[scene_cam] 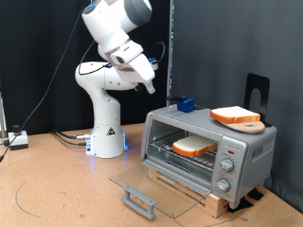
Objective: Make a piece of toast with the oven
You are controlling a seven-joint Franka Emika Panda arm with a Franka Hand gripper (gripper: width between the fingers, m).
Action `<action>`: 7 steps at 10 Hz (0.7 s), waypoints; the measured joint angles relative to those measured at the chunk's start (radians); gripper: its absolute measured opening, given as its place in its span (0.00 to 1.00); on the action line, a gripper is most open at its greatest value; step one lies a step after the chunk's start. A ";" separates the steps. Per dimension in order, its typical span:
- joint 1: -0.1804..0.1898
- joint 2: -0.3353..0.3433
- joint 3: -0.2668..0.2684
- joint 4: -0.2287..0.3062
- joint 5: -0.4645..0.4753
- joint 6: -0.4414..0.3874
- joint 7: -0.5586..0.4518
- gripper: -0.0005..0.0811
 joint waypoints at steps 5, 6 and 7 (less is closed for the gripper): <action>-0.021 0.061 -0.014 0.029 0.054 0.007 0.147 0.99; -0.033 0.051 -0.007 0.025 0.072 0.012 0.266 0.99; -0.053 0.042 -0.005 0.021 0.075 0.015 0.382 0.99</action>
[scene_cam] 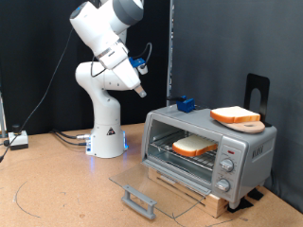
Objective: Make a piece of toast with the oven
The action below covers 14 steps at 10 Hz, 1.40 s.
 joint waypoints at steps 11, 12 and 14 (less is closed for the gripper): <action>-0.145 0.160 0.029 0.110 -0.087 0.000 0.691 0.99; -0.145 0.165 0.029 0.112 -0.096 -0.030 0.703 0.99; -0.151 0.234 0.030 0.150 -0.125 -0.075 0.788 0.99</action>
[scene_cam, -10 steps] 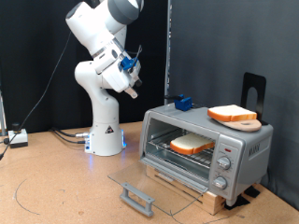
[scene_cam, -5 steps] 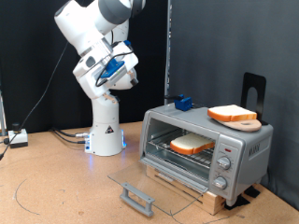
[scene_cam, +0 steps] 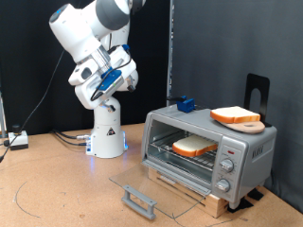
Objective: Make a piece of toast with the oven
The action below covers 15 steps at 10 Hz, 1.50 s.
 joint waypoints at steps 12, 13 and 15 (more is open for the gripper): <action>-0.059 0.451 -0.084 0.246 -0.083 -0.176 -0.009 0.99; -0.064 0.487 -0.088 0.254 -0.109 -0.154 0.024 0.99; -0.068 0.566 -0.092 0.297 -0.171 -0.144 0.086 0.99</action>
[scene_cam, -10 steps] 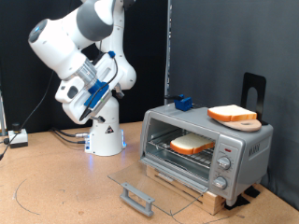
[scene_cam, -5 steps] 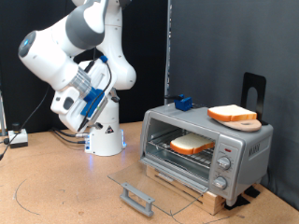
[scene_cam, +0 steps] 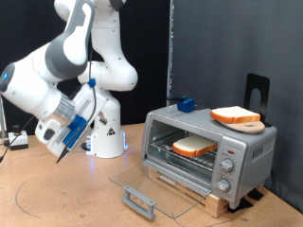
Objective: Make a piece of toast with the oven
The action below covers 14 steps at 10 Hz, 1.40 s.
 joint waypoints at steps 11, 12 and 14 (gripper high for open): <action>-0.002 0.268 -0.020 0.038 -0.059 0.126 -0.144 0.99; -0.002 0.288 -0.021 0.037 -0.068 0.140 -0.146 0.99; 0.002 0.322 -0.019 0.025 -0.084 0.166 -0.146 0.99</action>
